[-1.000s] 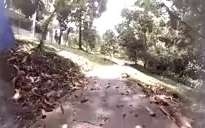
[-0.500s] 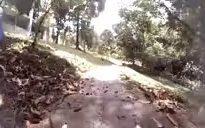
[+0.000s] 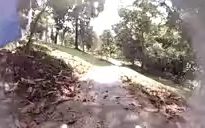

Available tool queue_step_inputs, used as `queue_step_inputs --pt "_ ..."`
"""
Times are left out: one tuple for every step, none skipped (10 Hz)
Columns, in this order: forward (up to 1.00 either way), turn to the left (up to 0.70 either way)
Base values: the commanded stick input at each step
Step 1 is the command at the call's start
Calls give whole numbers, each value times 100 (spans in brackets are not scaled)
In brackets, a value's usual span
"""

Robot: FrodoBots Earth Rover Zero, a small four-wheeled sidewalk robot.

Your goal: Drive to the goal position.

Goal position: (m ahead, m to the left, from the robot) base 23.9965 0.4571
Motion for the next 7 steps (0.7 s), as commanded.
queue_step_inputs --pt "50 0" --pt "50 0" --pt "50 0" --pt "50 0" --pt "50 0" --pt "50 0" --pt "50 0"
